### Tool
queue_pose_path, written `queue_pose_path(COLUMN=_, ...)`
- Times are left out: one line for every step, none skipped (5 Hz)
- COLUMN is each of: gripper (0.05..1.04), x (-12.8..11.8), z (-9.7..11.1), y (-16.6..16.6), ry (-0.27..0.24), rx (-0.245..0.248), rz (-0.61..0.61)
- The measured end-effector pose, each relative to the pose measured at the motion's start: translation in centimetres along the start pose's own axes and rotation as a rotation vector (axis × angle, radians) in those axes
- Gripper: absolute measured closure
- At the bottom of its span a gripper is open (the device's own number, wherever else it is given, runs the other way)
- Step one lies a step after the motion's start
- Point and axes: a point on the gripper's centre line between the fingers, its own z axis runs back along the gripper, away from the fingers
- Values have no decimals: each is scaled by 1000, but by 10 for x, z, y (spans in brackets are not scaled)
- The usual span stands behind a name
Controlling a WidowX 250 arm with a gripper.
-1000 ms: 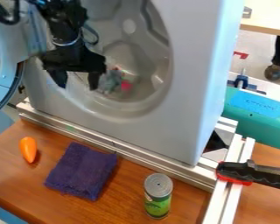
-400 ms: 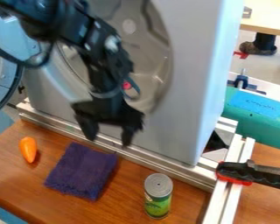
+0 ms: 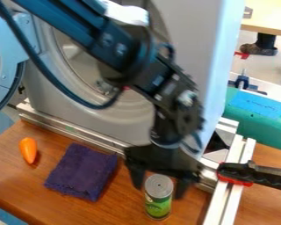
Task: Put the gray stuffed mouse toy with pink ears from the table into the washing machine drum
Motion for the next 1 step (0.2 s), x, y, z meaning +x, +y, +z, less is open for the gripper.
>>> queue_pose_path(gripper=83, x=5, z=2, y=-11, ry=-112, rx=24, rz=-35)
